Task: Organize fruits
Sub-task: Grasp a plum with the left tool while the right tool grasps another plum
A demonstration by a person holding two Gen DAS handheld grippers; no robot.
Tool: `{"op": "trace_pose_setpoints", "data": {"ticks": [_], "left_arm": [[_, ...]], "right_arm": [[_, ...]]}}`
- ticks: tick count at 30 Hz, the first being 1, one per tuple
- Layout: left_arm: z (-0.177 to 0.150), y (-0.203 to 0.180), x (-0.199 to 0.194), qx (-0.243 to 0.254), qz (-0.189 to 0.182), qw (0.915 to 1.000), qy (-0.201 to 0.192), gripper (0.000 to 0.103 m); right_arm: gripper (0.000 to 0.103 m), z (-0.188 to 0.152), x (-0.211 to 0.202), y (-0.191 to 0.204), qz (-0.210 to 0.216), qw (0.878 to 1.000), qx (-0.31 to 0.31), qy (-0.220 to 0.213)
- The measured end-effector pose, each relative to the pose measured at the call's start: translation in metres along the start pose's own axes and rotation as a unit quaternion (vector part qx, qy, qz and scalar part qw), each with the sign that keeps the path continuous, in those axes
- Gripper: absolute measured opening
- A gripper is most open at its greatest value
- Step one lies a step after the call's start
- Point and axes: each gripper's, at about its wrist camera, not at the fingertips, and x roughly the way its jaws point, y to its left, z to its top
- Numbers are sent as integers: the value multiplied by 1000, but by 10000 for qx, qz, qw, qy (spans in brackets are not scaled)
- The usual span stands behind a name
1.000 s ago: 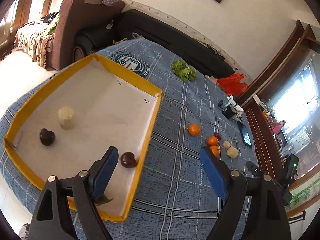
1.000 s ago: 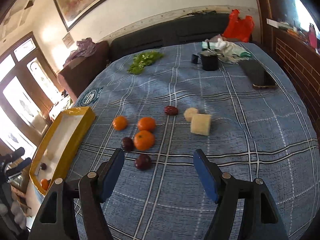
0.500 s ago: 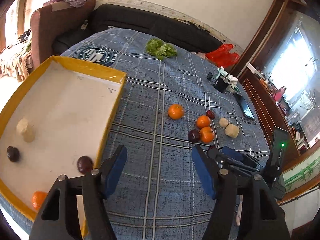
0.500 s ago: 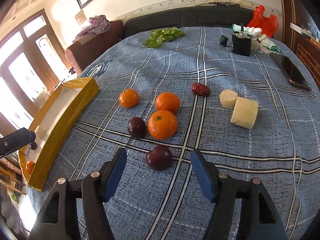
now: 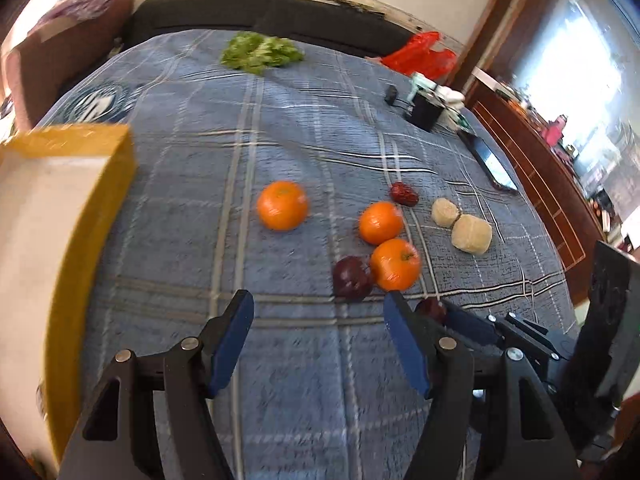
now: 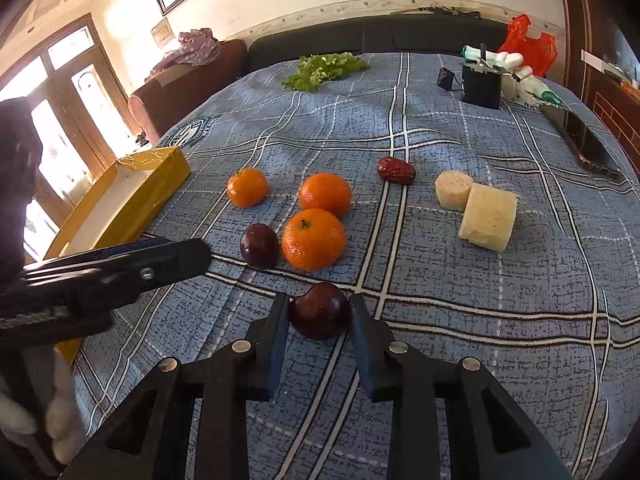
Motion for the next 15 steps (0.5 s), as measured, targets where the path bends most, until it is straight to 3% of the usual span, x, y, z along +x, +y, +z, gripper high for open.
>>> {"op": "trace_pose_setpoints", "data": {"ticks": [2,4,8,12,15], "left_arm": [[4,-8,8,231,47,9997,-40,64],[8,-14,16,417,69,9991,-78,53],[13,-18,25,554,7,9984,-86,50],[16,-22,28,630,-163,9978,-109,25],[13,-24,31,692,-90,9975,-90,23]], "right_arm": [[32,0,0,-3,59,10000,49,35],[32,0,-1,-4,95,9999,60,59],[33,0,0,-4,109,9999,59,81],[33,0,0,-4,124,9999,83,84],[33,0,0,-4,132,9998,99,88]]}}
